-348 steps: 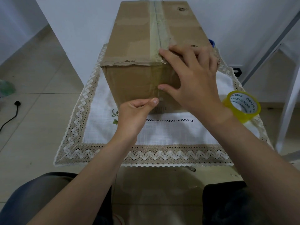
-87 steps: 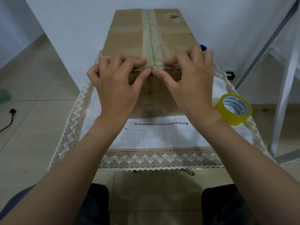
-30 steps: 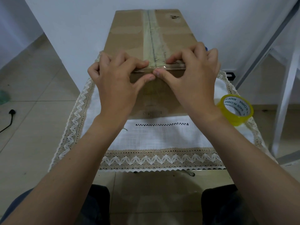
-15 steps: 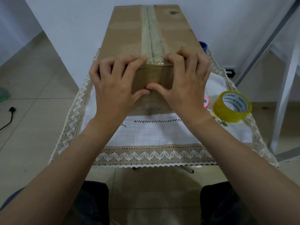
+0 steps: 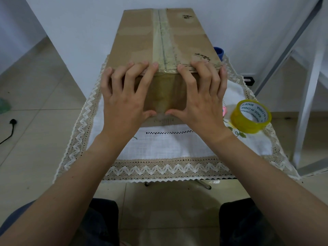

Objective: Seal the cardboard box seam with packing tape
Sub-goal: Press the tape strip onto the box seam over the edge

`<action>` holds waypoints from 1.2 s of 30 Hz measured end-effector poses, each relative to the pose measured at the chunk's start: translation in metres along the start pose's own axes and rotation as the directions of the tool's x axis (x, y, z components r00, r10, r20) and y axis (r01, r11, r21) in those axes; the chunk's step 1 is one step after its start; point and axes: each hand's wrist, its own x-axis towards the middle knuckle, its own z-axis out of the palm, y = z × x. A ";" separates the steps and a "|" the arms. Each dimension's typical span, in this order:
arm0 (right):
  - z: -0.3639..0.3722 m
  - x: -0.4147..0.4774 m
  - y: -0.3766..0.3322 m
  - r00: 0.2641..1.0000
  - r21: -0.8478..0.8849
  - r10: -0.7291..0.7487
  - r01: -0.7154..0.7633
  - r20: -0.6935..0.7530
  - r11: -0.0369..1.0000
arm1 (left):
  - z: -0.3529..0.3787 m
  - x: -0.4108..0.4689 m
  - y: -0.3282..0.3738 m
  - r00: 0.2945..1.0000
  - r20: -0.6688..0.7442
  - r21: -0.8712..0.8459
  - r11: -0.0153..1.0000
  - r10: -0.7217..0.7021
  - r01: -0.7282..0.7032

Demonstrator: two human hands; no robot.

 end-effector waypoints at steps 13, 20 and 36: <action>-0.028 0.020 -0.010 0.985 0.260 0.166 -0.148 -0.049 0.954 | -0.005 0.015 0.023 0.959 -0.109 -0.268 0.936 -0.263 0.227; -0.032 0.022 -0.010 0.992 0.225 0.117 -0.103 -0.053 0.969 | -0.006 0.011 0.023 0.966 -0.087 -0.242 0.946 -0.243 0.216; -0.019 0.017 -0.013 0.988 0.168 0.143 -0.132 -0.056 0.977 | -0.001 0.005 0.023 0.977 -0.100 -0.209 0.964 -0.190 0.166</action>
